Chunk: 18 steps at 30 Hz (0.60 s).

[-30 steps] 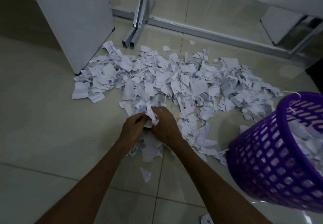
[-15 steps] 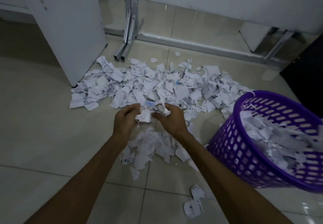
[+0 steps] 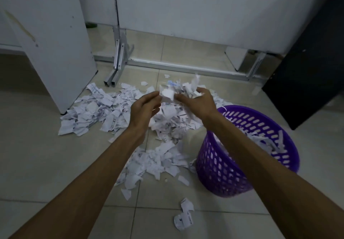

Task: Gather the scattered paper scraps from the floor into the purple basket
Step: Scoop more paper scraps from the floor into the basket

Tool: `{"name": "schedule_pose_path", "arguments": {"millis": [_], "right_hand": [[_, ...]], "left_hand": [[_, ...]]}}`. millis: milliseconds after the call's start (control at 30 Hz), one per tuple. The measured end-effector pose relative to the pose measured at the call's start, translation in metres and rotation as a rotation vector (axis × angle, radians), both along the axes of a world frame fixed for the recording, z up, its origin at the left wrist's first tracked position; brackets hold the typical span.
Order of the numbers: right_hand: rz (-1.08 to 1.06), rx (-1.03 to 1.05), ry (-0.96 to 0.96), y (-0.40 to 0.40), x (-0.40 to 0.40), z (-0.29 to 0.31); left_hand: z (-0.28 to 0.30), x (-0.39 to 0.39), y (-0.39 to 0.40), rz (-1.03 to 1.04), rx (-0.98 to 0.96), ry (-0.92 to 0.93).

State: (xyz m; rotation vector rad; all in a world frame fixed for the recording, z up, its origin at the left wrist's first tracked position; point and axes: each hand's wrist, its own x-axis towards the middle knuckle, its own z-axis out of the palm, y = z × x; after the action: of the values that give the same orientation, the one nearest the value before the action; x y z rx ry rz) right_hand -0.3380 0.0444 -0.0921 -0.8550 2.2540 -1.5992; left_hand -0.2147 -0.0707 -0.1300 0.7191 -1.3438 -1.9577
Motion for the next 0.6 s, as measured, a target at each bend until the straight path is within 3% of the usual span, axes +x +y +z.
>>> {"name": "schedule_pose_path", "arguments": {"millis": [300,500,600], "right_hand": [[-0.127,0.067,-0.045,0.098,-0.047,0.040],[-0.192,0.132,-0.121,0.164,-0.062,0.024],[-0.139,0.238,-0.084,0.189,-0.060,0.004]], "left_hand": [[0.031,-0.045,0.074,-0.275,-0.096,-0.033],[0.028,-0.058,0.109,-0.379,-0.163,-0.079],[0.016,-0.058,0.119,-0.341,-0.297,-0.178]]}}
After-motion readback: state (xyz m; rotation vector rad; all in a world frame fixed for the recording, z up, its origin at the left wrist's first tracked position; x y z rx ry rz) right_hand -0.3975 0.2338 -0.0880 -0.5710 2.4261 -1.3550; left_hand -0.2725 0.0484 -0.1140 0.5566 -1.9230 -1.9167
